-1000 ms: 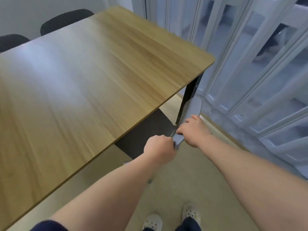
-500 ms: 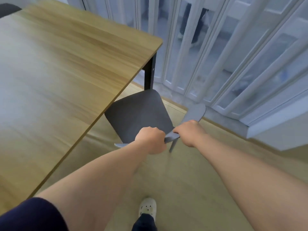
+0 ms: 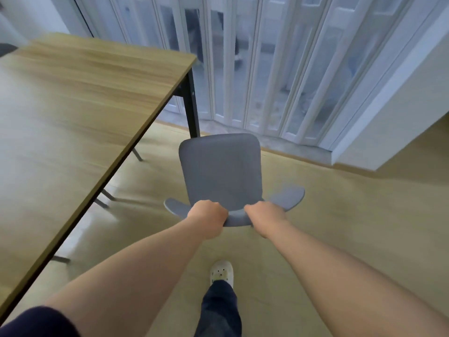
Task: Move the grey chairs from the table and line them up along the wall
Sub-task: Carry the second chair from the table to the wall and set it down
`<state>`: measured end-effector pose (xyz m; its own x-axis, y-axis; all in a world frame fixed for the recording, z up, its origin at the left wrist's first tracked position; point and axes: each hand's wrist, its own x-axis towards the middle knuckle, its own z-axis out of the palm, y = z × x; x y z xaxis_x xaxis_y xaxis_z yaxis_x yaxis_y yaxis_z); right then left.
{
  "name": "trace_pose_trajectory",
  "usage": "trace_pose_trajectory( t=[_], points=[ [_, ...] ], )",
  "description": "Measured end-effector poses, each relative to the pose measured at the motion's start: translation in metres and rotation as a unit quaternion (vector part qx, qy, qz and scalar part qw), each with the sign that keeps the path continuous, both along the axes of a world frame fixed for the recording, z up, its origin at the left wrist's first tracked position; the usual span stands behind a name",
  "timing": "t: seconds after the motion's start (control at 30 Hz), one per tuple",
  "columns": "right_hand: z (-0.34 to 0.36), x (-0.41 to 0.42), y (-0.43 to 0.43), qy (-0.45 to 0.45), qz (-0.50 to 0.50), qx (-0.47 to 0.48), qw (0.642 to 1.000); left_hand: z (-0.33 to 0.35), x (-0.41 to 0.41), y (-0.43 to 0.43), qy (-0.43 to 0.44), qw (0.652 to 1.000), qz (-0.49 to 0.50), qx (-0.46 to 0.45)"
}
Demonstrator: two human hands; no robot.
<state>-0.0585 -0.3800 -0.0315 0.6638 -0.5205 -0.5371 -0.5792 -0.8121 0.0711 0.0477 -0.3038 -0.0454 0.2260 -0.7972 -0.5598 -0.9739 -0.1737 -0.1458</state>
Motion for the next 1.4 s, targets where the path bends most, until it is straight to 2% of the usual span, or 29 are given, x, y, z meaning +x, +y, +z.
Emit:
trace_pose_trajectory(
  t=[0.1,0.23,0.53,0.77,1.0,1.4],
  points=[
    [-0.001,-0.036,0.049,-0.018,-0.01,0.036,0.999,0.001,-0.03,0.046,-0.028,0.999,-0.029,0.031],
    [-0.006,-0.074,0.105,-0.021,-0.023,0.059,0.998,0.002,-0.063,0.089,-0.023,0.996,-0.061,0.062],
    [0.007,-0.125,0.184,0.003,-0.086,0.022,0.996,0.006,-0.104,0.146,-0.016,0.992,-0.127,0.021],
    [0.002,-0.112,0.297,0.023,-0.155,-0.004,0.988,0.005,-0.096,0.239,-0.007,0.989,-0.147,0.027],
    [0.001,-0.093,0.429,0.044,-0.197,0.027,0.979,0.009,-0.072,0.347,-0.023,0.951,-0.306,0.035],
    [0.009,-0.134,0.622,0.043,-0.264,0.005,0.964,0.002,-0.105,0.52,-0.036,0.912,-0.407,0.035]
  ],
)
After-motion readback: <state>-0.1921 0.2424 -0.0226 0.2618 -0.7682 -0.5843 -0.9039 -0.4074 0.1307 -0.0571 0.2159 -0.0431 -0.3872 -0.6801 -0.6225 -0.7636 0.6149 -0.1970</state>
